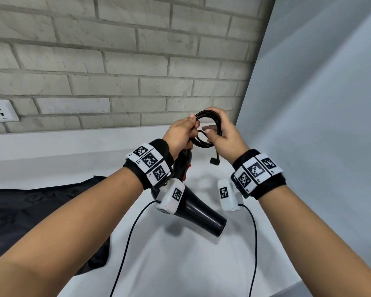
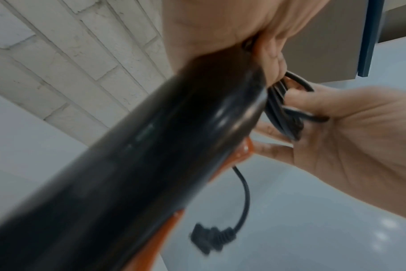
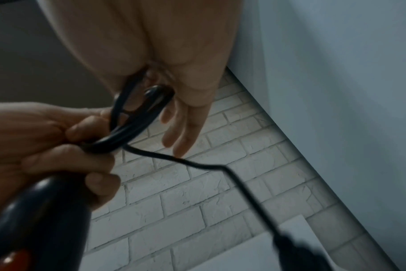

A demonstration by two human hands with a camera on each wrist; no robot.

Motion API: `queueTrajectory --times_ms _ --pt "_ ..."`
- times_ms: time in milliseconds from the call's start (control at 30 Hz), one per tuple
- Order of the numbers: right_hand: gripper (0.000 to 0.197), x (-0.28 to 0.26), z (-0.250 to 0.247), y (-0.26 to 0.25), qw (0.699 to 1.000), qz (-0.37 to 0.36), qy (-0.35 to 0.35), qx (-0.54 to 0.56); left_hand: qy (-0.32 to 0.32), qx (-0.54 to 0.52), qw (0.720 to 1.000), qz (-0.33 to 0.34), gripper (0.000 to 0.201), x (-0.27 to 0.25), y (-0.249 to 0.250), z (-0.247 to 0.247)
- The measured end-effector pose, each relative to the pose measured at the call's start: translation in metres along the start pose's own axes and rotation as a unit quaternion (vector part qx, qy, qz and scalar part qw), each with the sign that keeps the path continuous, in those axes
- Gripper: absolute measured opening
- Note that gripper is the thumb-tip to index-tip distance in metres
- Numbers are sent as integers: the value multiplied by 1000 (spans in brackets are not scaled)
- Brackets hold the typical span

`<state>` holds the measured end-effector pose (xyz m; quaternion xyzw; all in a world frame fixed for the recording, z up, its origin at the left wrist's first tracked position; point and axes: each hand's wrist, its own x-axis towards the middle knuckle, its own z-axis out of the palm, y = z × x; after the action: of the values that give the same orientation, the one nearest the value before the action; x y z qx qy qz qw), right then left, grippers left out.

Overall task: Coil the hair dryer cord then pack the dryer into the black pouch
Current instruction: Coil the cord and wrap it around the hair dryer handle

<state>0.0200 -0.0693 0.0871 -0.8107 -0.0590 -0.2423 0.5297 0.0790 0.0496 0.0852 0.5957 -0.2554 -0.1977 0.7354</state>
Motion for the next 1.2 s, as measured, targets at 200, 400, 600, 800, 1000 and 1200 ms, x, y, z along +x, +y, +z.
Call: queueTrajectory --times_ms 200,400,600,800,1000,1200 --pt "75 -3 -20 4 985 58 -123 105 6 -16 1000 1 39 2 -1 -4" --pt "43 -1 -19 15 995 57 -15 78 -15 -3 1000 -9 39 0 3 -3" --pt "29 5 -12 21 998 24 8 64 -60 24 998 -17 39 -7 4 7" --pt "33 4 -13 14 994 25 -23 101 -57 16 998 -24 39 -7 7 6" --pt "33 2 -12 11 992 22 -45 116 -49 21 998 -27 42 -7 9 5" --pt "17 2 -8 8 988 41 -68 129 -47 31 998 -36 43 -7 11 -4"
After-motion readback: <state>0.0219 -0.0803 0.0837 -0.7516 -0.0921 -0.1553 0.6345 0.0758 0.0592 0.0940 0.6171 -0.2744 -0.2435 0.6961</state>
